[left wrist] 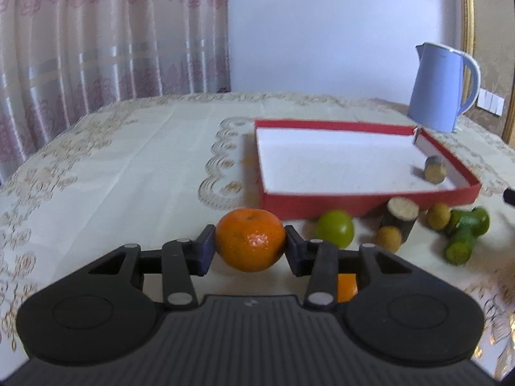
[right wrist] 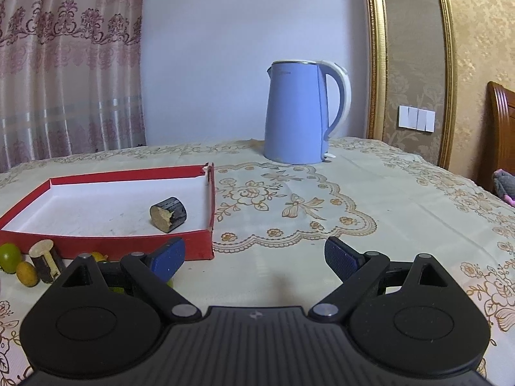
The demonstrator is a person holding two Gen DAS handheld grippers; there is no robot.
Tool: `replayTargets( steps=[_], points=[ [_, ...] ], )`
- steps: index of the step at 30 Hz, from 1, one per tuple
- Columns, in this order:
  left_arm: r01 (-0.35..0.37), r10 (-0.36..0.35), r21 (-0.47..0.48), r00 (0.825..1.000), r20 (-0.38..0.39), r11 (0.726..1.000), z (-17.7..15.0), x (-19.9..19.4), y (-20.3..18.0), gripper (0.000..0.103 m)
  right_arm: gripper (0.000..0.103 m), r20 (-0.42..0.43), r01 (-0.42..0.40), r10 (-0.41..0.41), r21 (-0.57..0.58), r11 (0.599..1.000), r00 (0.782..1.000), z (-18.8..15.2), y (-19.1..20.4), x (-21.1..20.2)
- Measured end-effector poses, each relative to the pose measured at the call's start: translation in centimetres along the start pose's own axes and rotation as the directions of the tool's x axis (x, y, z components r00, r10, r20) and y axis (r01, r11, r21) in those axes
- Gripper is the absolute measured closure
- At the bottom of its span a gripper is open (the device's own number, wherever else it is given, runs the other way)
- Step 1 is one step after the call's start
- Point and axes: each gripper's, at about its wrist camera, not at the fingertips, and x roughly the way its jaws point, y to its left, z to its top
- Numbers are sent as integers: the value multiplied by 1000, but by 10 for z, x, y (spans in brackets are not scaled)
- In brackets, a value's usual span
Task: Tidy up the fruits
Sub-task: 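Lower the left gripper onto the small mandarin and close it, then carry the mandarin into the red tray and open the left gripper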
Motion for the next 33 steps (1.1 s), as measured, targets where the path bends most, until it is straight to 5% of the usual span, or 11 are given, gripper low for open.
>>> replayTargets(
  steps=[11, 23, 33],
  points=[
    [19, -20, 42, 999, 27, 999, 56, 54, -33, 62, 9, -22, 33, -33, 21, 999, 999, 0, -3, 3],
    [11, -4, 62, 993, -119, 998, 86, 146, -45, 62, 9, -59, 64, -64, 7, 998, 996, 0, -1, 8],
    [67, -57, 46, 981, -187, 997, 89, 160, -42, 61, 9, -66, 69, -70, -25, 997, 995, 0, 4, 10]
  ],
)
